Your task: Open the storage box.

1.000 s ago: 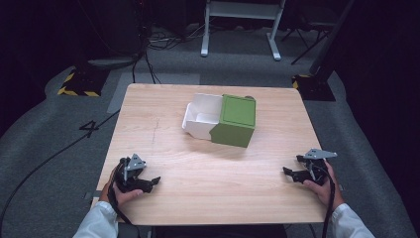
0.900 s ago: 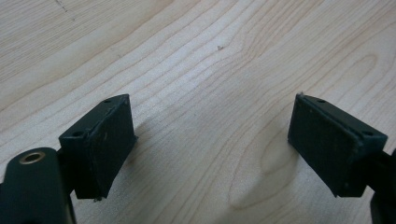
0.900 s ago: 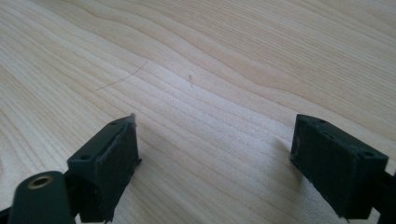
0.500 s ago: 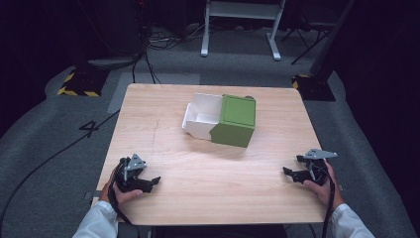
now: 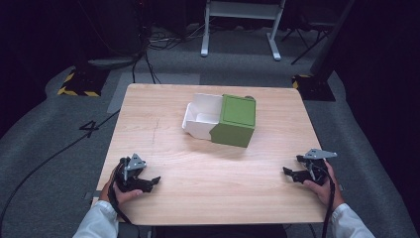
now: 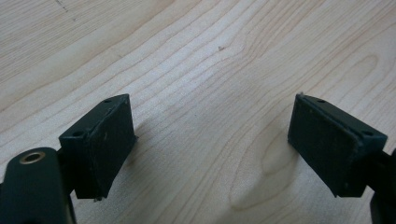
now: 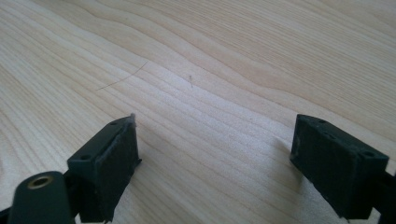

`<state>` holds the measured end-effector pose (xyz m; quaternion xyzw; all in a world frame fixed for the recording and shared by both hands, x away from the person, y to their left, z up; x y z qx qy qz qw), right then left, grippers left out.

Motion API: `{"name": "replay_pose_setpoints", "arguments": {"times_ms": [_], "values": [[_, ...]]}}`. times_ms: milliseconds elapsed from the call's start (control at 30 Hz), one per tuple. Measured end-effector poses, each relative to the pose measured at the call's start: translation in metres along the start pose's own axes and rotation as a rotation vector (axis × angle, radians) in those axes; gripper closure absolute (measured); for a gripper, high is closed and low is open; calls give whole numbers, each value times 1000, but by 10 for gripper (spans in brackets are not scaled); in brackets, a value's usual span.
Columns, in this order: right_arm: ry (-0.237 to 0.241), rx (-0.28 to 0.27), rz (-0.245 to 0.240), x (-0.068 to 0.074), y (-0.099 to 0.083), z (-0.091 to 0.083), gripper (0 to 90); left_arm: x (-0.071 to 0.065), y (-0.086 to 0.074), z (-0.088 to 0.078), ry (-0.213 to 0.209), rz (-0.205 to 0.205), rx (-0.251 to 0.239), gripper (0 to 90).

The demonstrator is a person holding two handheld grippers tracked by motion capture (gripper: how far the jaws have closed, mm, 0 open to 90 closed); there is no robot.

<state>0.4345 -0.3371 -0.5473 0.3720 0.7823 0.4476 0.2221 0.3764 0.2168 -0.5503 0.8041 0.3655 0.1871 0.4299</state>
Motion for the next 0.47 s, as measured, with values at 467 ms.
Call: {"name": "replay_pose_setpoints", "arguments": {"times_ms": [467], "values": [[2,0,0,0,0,0,150,0,0,0,1,1,-1,148]]}}
Point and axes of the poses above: each handheld gripper's, and its own axes: z roughly forward along the jaws, y roughly out of its top, x roughly to its left, the point moved 6 cm from there along z, roughly forward along the jaws, and after that the axes turned 12 degrees about -x, right-handed, at the moved point
